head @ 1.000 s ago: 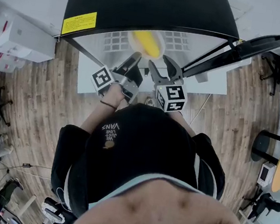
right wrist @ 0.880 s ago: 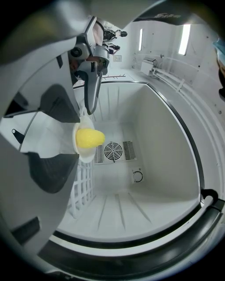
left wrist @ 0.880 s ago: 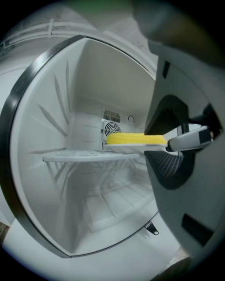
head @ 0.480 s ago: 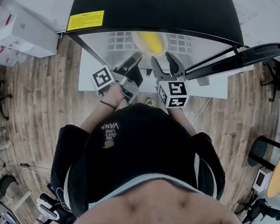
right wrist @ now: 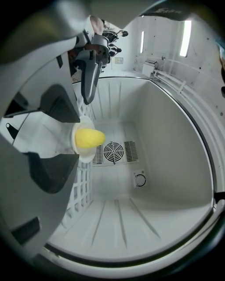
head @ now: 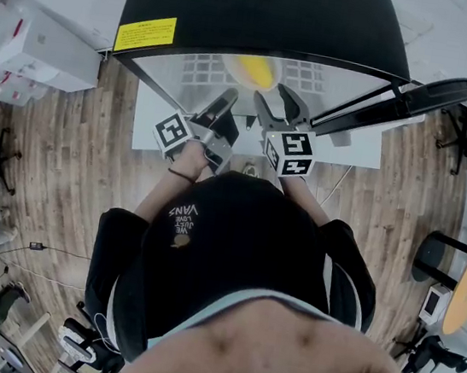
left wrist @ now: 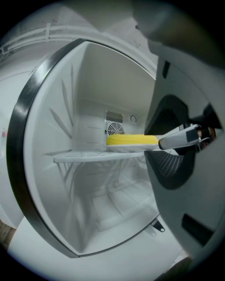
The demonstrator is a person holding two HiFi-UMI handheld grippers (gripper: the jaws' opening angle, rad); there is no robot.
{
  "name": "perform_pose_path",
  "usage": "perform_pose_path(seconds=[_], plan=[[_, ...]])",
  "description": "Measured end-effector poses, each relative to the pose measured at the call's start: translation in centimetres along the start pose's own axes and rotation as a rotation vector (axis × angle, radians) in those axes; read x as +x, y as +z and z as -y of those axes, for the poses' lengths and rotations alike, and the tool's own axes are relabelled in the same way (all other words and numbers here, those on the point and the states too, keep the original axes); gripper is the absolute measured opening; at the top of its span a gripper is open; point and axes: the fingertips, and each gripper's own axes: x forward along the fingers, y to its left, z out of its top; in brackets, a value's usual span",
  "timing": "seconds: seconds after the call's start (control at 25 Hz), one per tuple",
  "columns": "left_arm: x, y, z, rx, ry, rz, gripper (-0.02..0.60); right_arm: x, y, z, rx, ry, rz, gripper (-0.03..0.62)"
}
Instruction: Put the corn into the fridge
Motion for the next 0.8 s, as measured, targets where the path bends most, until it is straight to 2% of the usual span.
perform_pose_path(seconds=[0.12, 0.32, 0.4, 0.52, 0.8], plan=[[0.0, 0.0, 0.2, 0.031, -0.004, -0.002, 0.087, 0.2, 0.1, 0.0, 0.001, 0.002, 0.004, 0.230], [0.1, 0.1, 0.8, 0.149, 0.000, -0.011, 0.087, 0.1, 0.2, -0.1, 0.010, 0.012, 0.007, 0.230], [0.0, 0.1, 0.8, 0.164, 0.009, -0.010, 0.087, 0.0, 0.3, -0.2, 0.009, 0.014, 0.010, 0.230], [0.2, 0.0, 1.6, 0.208, -0.016, -0.017, 0.087, -0.1, 0.2, -0.4, 0.013, 0.016, 0.010, 0.230], [-0.3, 0.2, 1.6, 0.336, 0.027, -0.037, 0.087, -0.8, 0.3, -0.7, 0.017, 0.006, 0.016, 0.230]])
